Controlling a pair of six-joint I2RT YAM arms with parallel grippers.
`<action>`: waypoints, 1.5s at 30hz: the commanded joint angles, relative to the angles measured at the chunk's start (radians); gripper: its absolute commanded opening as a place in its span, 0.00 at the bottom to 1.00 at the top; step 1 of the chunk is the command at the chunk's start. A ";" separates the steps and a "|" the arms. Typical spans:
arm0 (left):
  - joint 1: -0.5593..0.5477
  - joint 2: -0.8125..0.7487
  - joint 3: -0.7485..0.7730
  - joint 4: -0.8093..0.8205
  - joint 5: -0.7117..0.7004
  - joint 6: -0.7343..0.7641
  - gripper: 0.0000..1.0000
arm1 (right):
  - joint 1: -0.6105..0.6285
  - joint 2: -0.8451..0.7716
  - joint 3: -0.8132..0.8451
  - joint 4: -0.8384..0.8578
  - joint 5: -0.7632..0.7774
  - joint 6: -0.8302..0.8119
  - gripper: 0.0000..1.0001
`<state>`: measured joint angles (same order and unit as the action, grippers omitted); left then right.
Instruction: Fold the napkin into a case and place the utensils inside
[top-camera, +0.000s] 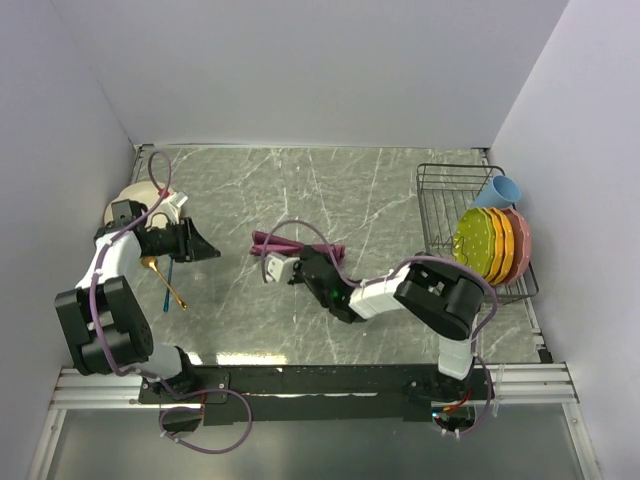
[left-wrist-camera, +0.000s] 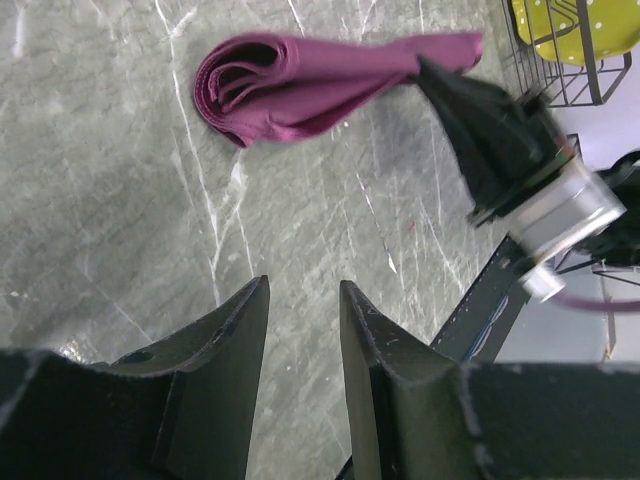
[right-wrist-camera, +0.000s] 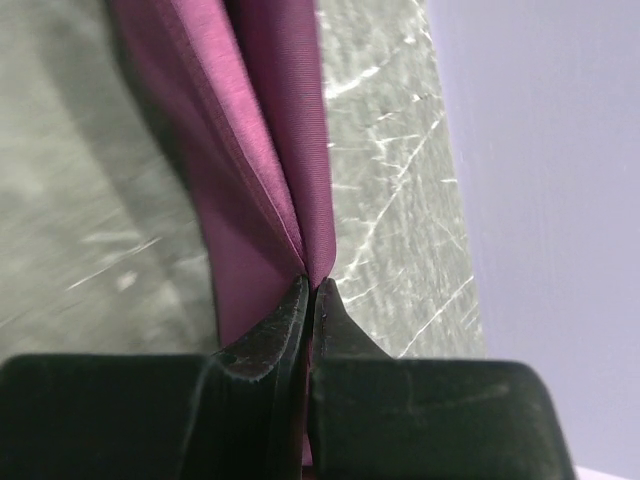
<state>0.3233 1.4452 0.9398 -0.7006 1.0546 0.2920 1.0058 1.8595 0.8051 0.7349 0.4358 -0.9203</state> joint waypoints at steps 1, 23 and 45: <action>0.017 -0.077 0.005 -0.043 0.047 0.061 0.41 | 0.059 -0.008 -0.073 0.187 0.058 -0.046 0.00; -0.140 0.004 0.131 -0.157 -0.136 0.078 0.39 | -0.053 -0.410 0.218 -1.026 -0.377 0.405 0.95; -0.362 0.452 0.206 0.105 -0.295 -0.254 0.22 | -0.404 0.046 0.519 -1.428 -0.962 0.512 0.64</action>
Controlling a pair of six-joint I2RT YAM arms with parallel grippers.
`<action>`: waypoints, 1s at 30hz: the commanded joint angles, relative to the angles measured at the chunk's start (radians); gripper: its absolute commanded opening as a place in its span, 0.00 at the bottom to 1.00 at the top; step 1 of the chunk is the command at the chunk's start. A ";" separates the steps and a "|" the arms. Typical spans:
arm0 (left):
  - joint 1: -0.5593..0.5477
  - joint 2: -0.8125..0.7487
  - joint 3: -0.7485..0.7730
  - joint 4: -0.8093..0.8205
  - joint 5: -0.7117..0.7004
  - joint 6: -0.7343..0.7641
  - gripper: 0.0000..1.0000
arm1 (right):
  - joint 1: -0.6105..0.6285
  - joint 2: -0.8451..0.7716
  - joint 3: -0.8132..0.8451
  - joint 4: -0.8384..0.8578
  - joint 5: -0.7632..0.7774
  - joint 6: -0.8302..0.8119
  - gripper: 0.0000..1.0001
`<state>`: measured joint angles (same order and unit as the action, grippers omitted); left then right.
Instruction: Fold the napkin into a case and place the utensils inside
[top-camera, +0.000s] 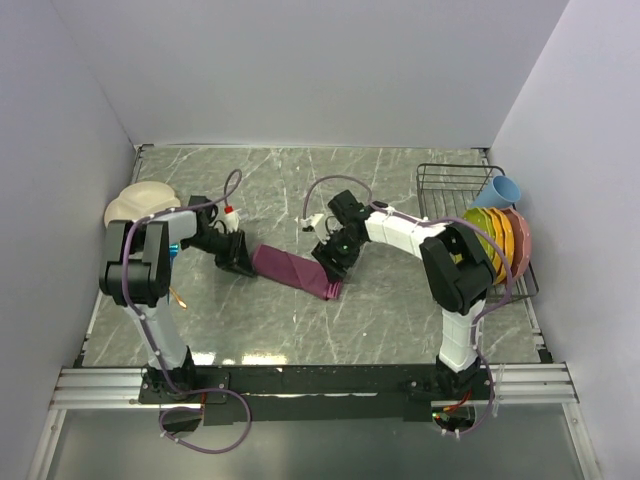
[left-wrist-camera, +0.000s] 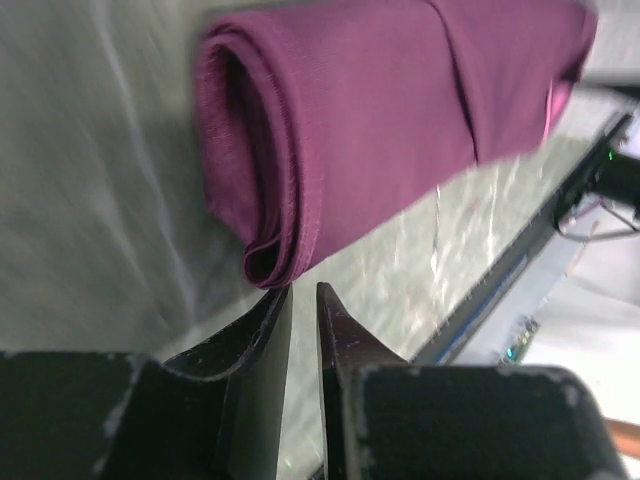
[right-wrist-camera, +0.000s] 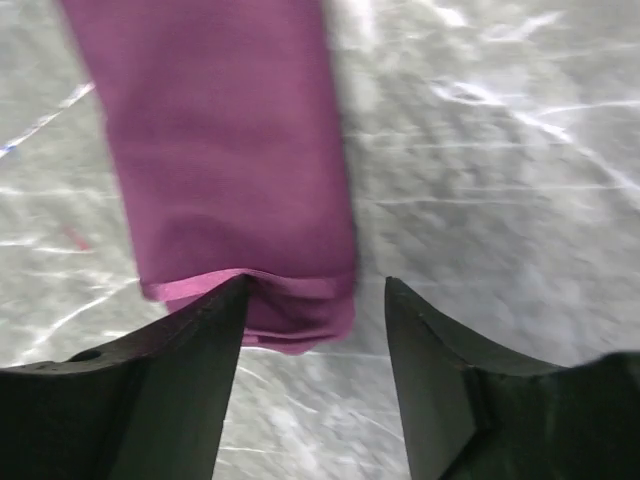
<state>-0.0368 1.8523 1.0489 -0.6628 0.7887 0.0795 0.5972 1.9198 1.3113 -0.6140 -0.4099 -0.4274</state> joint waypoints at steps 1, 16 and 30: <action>-0.005 0.060 0.118 0.074 -0.043 -0.040 0.22 | 0.009 -0.019 0.005 -0.090 -0.130 0.024 0.63; 0.167 -0.054 0.388 -0.157 -0.058 0.127 0.46 | 0.222 -0.110 -0.073 -0.001 -0.290 0.265 0.83; 0.499 -0.156 0.281 -0.286 -0.459 0.260 0.39 | 0.059 -0.216 -0.030 0.077 -0.144 0.371 1.00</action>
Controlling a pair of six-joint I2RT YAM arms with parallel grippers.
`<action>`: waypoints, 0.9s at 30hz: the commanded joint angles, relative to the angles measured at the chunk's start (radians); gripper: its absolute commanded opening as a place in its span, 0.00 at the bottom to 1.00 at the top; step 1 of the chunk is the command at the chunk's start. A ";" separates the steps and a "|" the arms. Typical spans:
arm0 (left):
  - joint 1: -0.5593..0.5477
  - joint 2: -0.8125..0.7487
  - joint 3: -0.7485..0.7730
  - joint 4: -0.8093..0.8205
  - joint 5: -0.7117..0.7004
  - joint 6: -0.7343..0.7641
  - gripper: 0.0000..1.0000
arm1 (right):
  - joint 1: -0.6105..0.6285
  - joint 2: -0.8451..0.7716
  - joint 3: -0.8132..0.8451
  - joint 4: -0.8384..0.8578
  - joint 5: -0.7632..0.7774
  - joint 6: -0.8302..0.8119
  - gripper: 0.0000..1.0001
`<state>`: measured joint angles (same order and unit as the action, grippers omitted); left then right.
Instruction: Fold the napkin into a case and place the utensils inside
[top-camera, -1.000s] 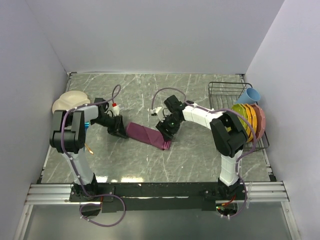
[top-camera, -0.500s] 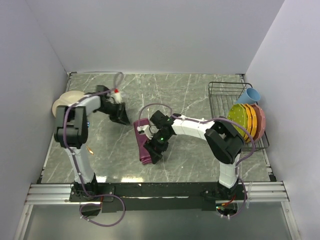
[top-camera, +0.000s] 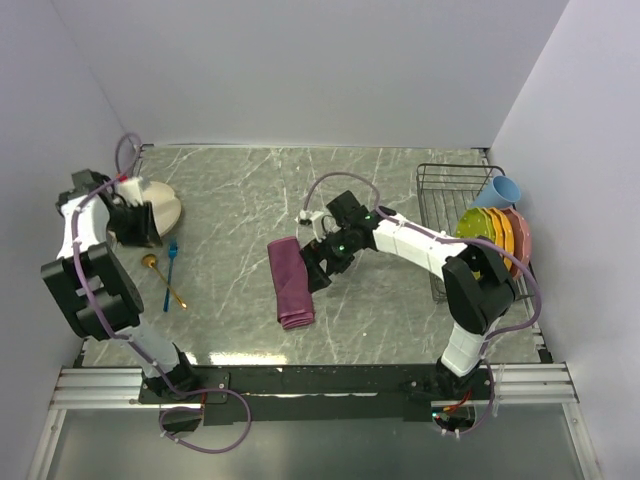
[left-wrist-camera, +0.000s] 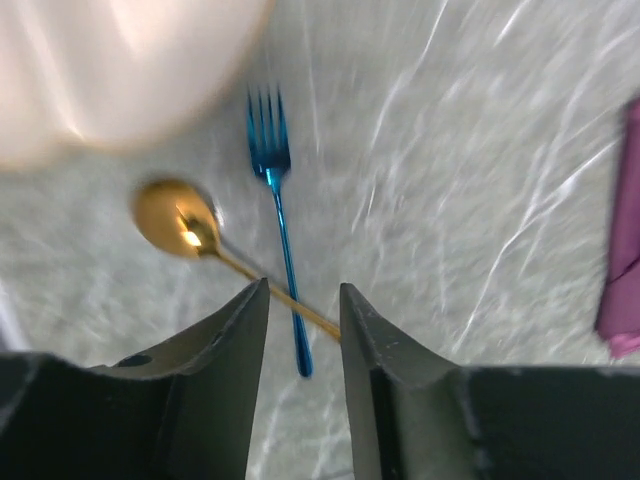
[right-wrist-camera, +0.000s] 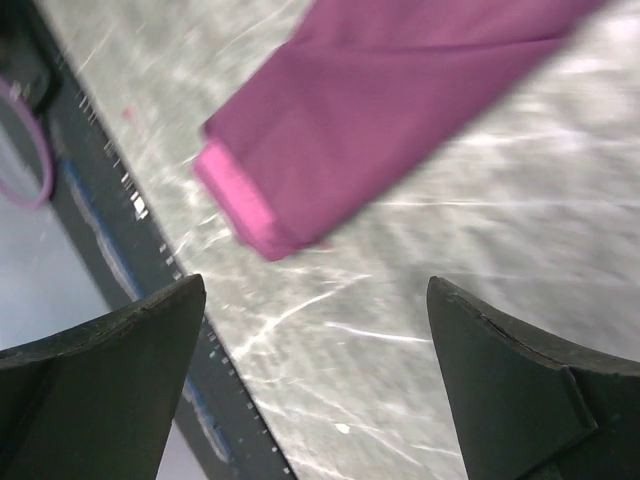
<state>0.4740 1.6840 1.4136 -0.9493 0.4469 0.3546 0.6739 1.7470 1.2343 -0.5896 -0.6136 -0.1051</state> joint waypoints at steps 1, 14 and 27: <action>-0.014 0.023 -0.090 0.007 -0.123 -0.020 0.38 | -0.029 -0.043 0.045 0.056 0.058 0.051 1.00; 0.003 0.046 -0.163 0.079 -0.272 -0.281 0.33 | -0.063 -0.035 0.031 0.053 0.077 0.057 1.00; -0.009 0.155 -0.185 0.193 -0.295 -0.437 0.20 | -0.079 -0.035 0.145 -0.015 0.032 0.047 1.00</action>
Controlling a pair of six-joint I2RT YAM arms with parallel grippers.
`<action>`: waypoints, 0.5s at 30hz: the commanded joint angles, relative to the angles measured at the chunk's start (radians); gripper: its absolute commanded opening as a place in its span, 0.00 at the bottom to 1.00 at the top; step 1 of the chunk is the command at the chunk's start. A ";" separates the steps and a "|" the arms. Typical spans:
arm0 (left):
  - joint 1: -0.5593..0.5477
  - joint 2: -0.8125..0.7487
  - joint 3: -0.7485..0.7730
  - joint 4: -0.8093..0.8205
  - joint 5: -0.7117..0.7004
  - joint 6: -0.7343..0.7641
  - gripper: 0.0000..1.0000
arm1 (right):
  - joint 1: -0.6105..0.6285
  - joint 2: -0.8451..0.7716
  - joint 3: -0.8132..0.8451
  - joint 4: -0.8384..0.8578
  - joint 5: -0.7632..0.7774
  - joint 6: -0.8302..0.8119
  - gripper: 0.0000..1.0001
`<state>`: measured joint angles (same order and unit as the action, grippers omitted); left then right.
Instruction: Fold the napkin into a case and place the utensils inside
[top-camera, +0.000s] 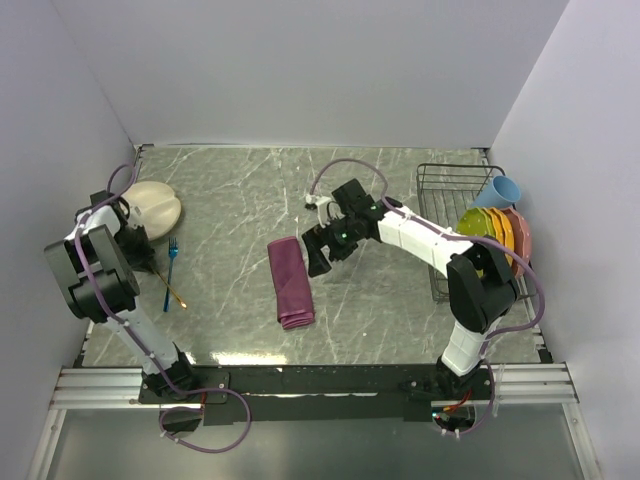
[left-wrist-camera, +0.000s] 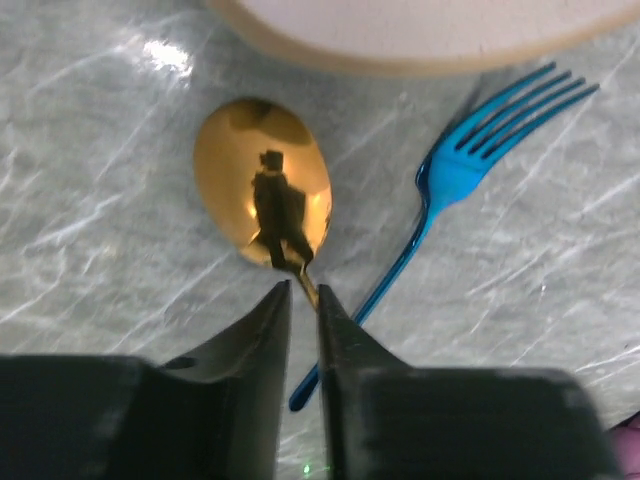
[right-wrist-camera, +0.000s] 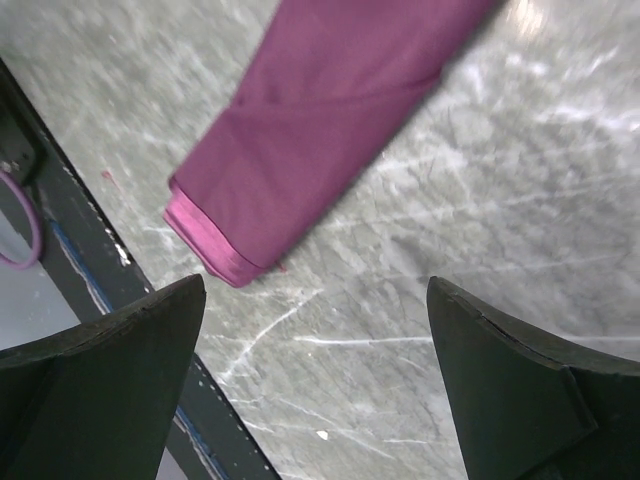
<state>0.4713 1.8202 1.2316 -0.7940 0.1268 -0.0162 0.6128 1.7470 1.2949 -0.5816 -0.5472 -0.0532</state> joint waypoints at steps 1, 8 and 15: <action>-0.007 0.014 -0.012 0.041 0.042 -0.068 0.18 | -0.022 -0.037 0.093 -0.029 -0.042 -0.001 1.00; -0.007 0.002 -0.066 0.052 0.071 -0.077 0.01 | -0.048 -0.038 0.188 -0.104 -0.082 0.016 1.00; -0.013 -0.205 0.011 -0.043 0.230 -0.022 0.01 | -0.080 -0.083 0.271 -0.149 -0.092 0.013 1.00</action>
<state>0.4675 1.7809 1.1820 -0.7696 0.2314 -0.0681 0.5571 1.7428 1.4807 -0.6861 -0.6121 -0.0456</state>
